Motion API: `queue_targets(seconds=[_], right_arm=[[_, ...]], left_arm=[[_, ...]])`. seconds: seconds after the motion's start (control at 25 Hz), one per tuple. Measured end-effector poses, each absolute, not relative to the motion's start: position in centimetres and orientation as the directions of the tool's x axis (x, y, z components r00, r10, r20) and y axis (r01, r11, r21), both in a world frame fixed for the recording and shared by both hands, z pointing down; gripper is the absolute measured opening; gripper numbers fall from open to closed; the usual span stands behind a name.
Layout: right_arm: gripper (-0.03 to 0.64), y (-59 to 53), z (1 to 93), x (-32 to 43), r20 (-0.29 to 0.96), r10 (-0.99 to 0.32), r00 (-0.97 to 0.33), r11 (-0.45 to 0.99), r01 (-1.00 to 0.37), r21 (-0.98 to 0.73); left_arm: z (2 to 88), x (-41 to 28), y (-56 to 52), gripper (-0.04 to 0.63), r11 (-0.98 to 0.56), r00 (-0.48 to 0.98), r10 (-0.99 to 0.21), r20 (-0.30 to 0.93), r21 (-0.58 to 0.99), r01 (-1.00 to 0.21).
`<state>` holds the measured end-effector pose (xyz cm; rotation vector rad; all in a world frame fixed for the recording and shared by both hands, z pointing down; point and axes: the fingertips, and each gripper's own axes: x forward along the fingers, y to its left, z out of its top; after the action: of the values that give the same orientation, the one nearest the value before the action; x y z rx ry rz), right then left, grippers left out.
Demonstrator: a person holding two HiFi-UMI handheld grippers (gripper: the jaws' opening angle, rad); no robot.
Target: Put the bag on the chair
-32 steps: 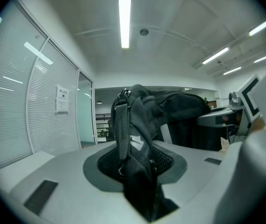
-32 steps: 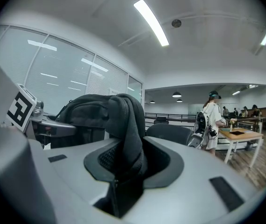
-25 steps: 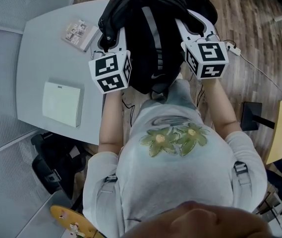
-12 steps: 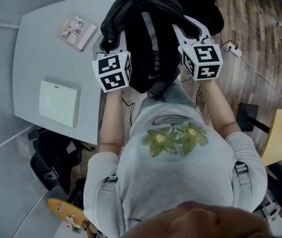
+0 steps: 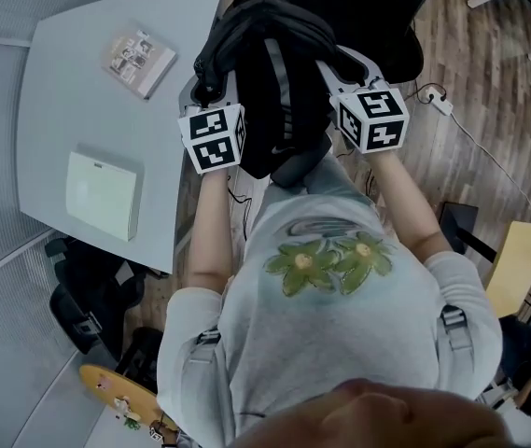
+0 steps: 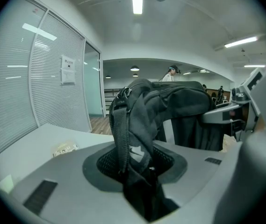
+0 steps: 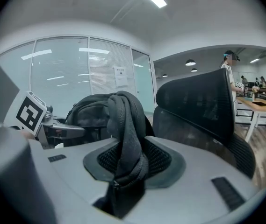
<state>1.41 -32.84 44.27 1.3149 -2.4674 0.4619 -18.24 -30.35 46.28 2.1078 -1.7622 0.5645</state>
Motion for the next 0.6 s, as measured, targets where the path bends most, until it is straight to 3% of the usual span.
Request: queue_targets(seconds=[0.6], right_arm=[[0.132, -33.8, 52.1, 1.4, 0.533, -0.630, -0.565, 0.569, -0.803, -0.178]], left_arm=[[53.5, -18.3, -30.8, 0.161, -0.157, 0.132, -0.808, 0.575, 0.005, -0.988]])
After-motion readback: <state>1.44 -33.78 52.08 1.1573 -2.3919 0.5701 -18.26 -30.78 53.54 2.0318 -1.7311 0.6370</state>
